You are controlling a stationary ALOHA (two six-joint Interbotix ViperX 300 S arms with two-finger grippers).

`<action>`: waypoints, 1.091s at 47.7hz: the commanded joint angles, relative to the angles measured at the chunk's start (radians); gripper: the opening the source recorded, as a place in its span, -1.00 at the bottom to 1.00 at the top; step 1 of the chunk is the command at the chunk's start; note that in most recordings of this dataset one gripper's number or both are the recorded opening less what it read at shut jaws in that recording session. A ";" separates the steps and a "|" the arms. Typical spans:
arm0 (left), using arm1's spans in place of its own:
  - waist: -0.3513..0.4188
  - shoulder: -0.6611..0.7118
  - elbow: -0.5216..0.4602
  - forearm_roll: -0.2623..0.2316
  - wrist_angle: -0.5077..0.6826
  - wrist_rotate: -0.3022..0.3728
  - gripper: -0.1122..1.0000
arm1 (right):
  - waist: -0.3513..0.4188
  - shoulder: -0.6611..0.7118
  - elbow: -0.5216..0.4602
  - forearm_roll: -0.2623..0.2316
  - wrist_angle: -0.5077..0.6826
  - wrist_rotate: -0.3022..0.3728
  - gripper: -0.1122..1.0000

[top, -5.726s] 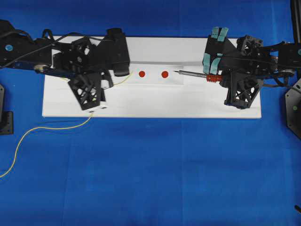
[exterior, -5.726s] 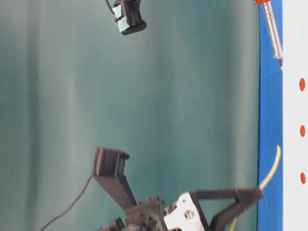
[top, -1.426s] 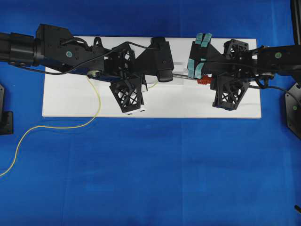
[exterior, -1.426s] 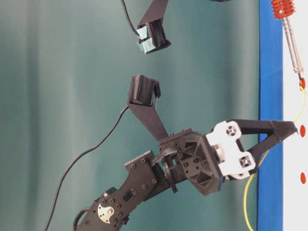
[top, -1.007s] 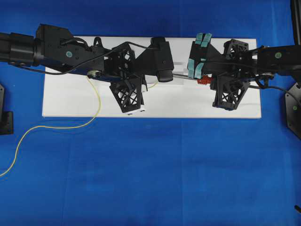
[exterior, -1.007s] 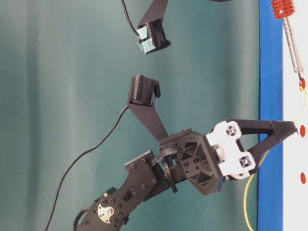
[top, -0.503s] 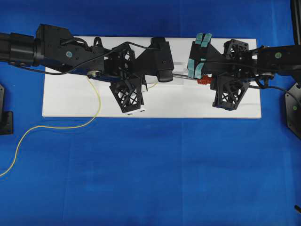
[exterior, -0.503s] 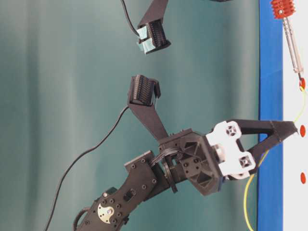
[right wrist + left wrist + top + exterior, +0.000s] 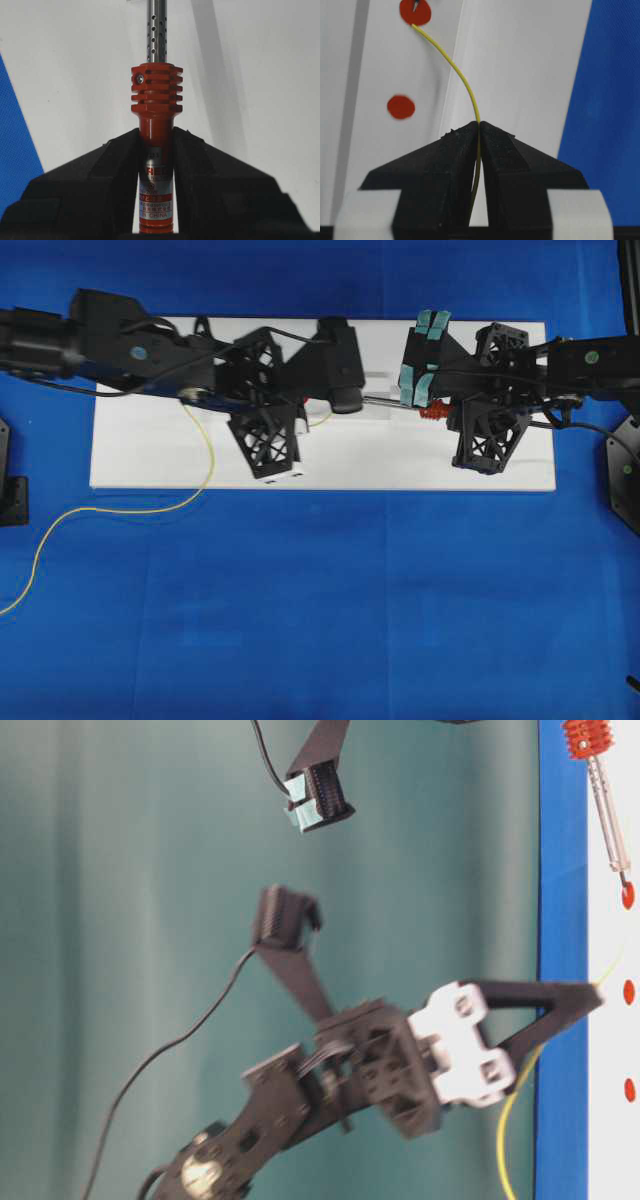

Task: Touch the tip of the soldering iron to the tip of the solder at the mark.
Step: 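Withdraw both tools apart from the marked strip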

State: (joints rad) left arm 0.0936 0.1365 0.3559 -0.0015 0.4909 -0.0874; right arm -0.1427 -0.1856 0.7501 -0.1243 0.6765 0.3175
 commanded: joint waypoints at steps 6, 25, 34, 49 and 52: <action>-0.002 -0.144 0.058 0.002 -0.002 0.000 -0.77 | 0.002 -0.008 -0.023 0.000 -0.003 0.000 -0.69; -0.002 -0.232 0.192 0.002 -0.135 -0.012 -0.77 | 0.002 -0.012 -0.023 -0.003 -0.003 0.000 -0.69; -0.002 -0.242 0.213 0.002 -0.143 -0.014 -0.77 | 0.002 -0.078 0.000 -0.005 -0.008 0.000 -0.69; -0.002 -0.262 0.249 0.002 -0.167 -0.014 -0.77 | 0.002 -0.284 0.130 -0.003 -0.051 0.054 -0.69; -0.002 -0.265 0.253 0.002 -0.175 -0.014 -0.77 | 0.002 -0.318 0.153 -0.005 -0.063 0.074 -0.69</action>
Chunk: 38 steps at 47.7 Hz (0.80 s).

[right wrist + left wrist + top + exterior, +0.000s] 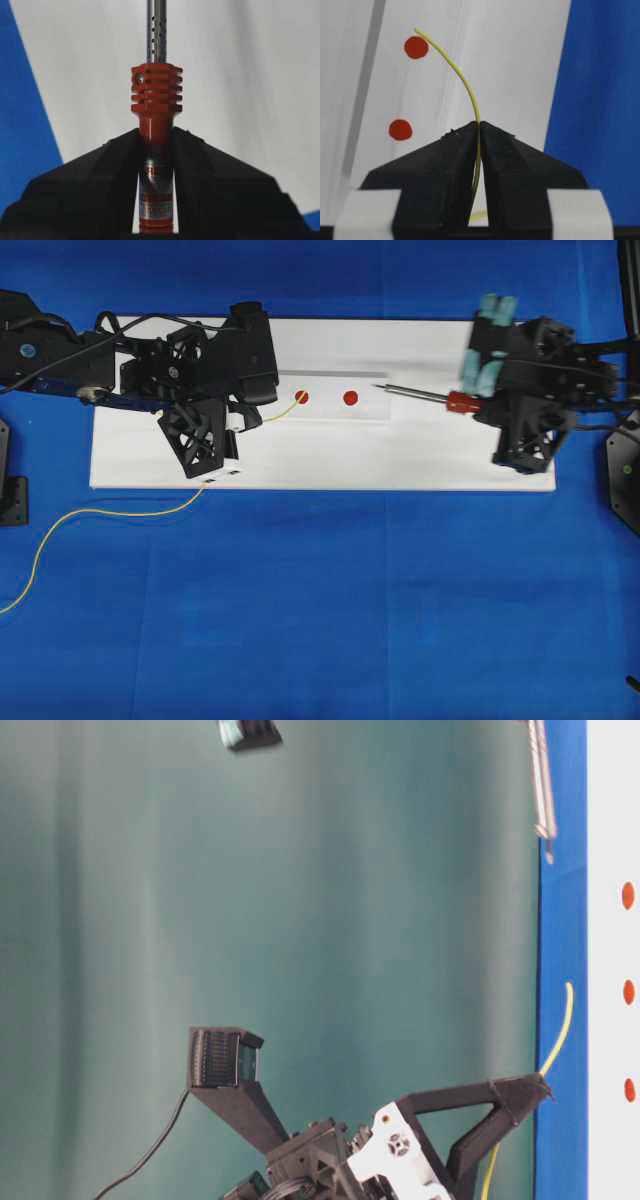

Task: Touch the tip of the soldering iron to the tip of the solder at the mark.
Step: 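Withdraw both tools apart from the marked strip, then lower solder wire and iron back onto the table front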

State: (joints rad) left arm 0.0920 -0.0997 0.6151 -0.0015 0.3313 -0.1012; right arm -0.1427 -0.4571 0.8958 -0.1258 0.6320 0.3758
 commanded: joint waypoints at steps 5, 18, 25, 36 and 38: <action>0.000 -0.031 0.005 0.002 -0.029 0.000 -0.77 | 0.002 -0.075 0.037 -0.002 -0.057 0.035 -0.69; -0.064 -0.058 0.049 -0.003 -0.089 -0.080 -0.77 | 0.091 -0.083 0.040 0.034 -0.170 0.044 -0.69; -0.156 -0.101 0.123 -0.003 -0.166 -0.146 -0.77 | 0.229 -0.077 0.041 0.075 -0.261 0.048 -0.69; -0.376 -0.153 0.249 -0.003 -0.388 -0.227 -0.77 | 0.423 0.008 0.037 0.081 -0.402 0.086 -0.69; -0.413 -0.149 0.265 -0.002 -0.430 -0.229 -0.77 | 0.442 0.034 0.037 0.081 -0.422 0.092 -0.69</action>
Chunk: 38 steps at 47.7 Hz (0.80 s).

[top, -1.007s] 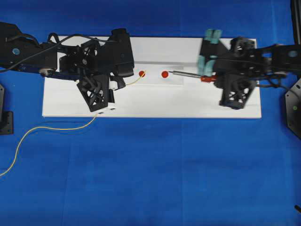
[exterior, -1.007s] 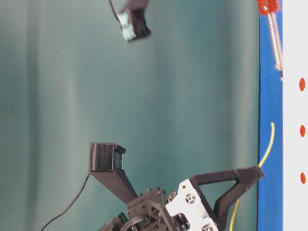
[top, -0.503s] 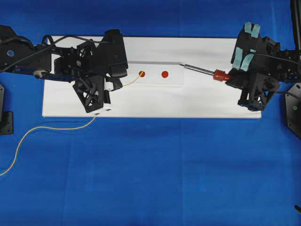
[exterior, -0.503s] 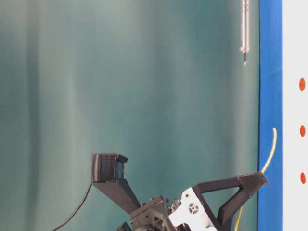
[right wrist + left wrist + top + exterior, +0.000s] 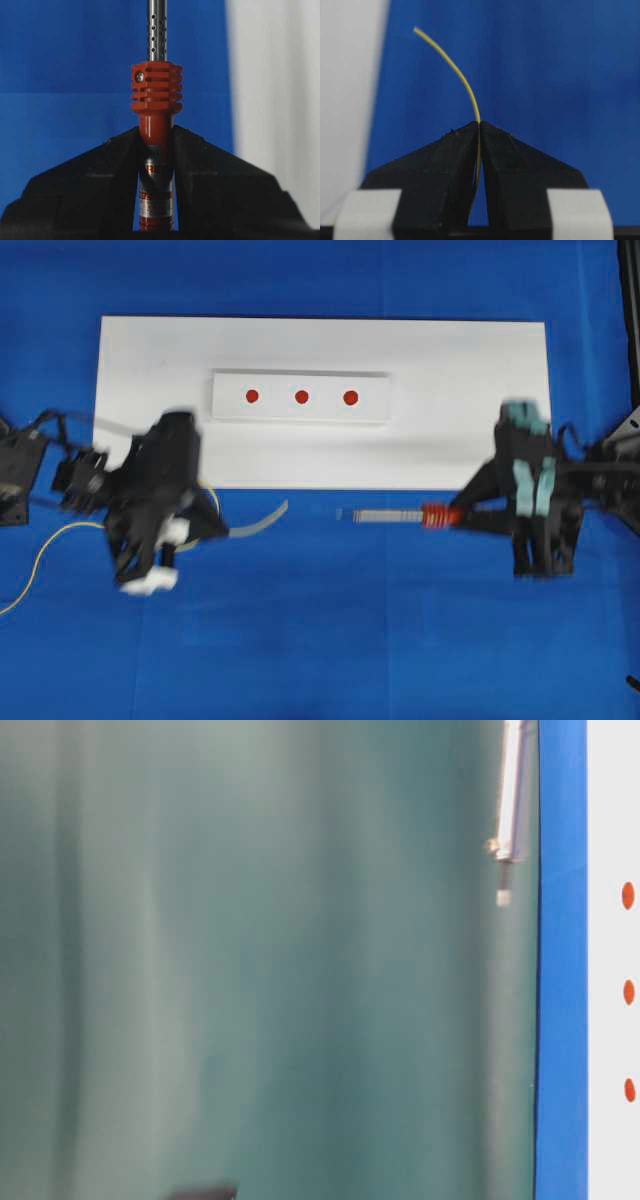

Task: Touch the tip of the soldering iron to the tip of the solder at the mark.
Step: 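Lower solder wire and iron back onto the table front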

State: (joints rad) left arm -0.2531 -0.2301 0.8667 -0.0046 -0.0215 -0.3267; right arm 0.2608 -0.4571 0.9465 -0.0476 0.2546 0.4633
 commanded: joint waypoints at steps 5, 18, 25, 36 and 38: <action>-0.140 0.012 0.049 0.000 -0.175 -0.003 -0.77 | 0.069 0.112 -0.015 0.003 -0.084 0.023 -0.69; -0.222 0.186 0.055 0.003 -0.262 0.017 -0.77 | 0.118 0.319 -0.035 0.003 -0.178 0.038 -0.69; -0.222 0.256 0.032 0.005 -0.262 0.061 -0.77 | 0.129 0.391 -0.037 0.005 -0.230 0.038 -0.69; -0.222 0.267 0.029 0.005 -0.241 0.083 -0.76 | 0.129 0.448 -0.041 0.025 -0.262 0.040 -0.69; -0.221 0.267 0.029 0.003 -0.233 0.078 -0.76 | 0.130 0.451 -0.041 0.031 -0.261 0.040 -0.69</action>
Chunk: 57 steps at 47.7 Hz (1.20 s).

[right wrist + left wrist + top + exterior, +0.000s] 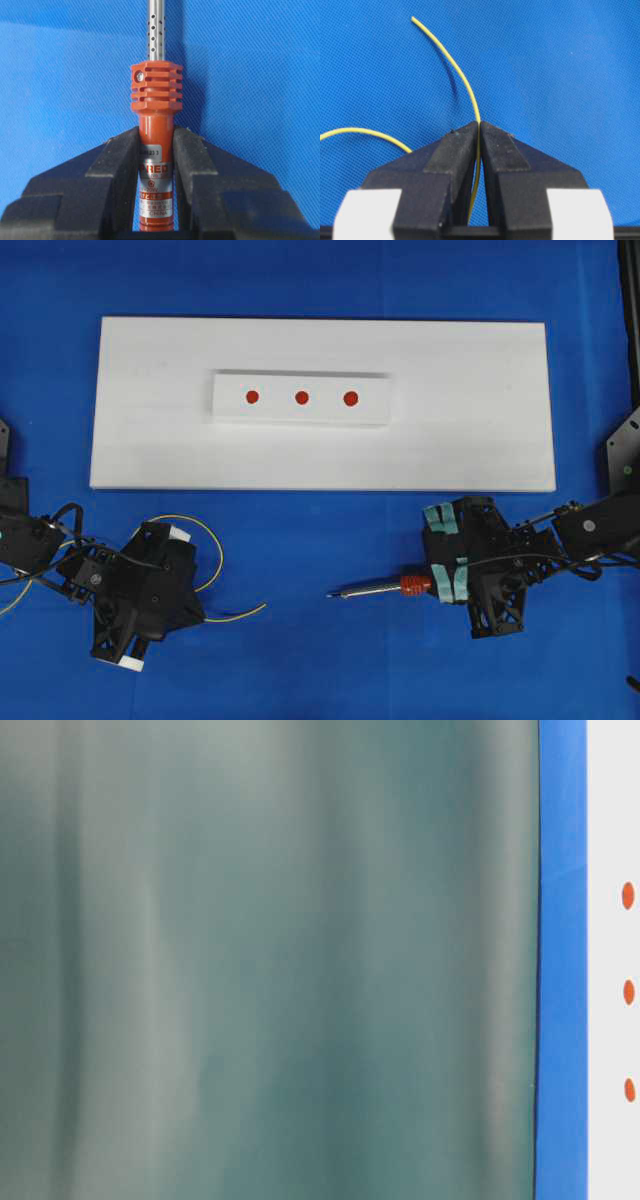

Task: Touch the tip of the soldering iron to the tip of the solder at the mark.

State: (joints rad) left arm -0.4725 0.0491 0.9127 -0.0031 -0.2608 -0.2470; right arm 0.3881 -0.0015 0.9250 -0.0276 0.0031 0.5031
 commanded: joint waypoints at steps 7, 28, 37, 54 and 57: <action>0.006 -0.014 -0.020 0.002 0.021 -0.005 -0.58 | 0.015 -0.003 -0.020 0.021 -0.008 0.002 -0.68; 0.026 -0.210 -0.086 0.002 0.265 0.011 0.54 | 0.014 -0.183 -0.077 -0.018 0.158 -0.014 0.75; 0.101 -0.334 -0.075 0.005 0.351 0.034 0.54 | -0.040 -0.357 -0.120 -0.123 0.337 -0.014 0.67; 0.295 -0.558 0.018 0.005 0.314 0.199 0.54 | -0.247 -0.614 -0.077 -0.319 0.417 -0.011 0.67; 0.324 -0.607 0.049 0.005 0.285 0.212 0.53 | -0.293 -0.670 -0.054 -0.339 0.417 -0.011 0.67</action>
State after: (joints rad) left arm -0.1795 -0.4970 0.9465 -0.0015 0.0614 -0.0460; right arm 0.1457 -0.6090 0.8621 -0.3405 0.4234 0.4909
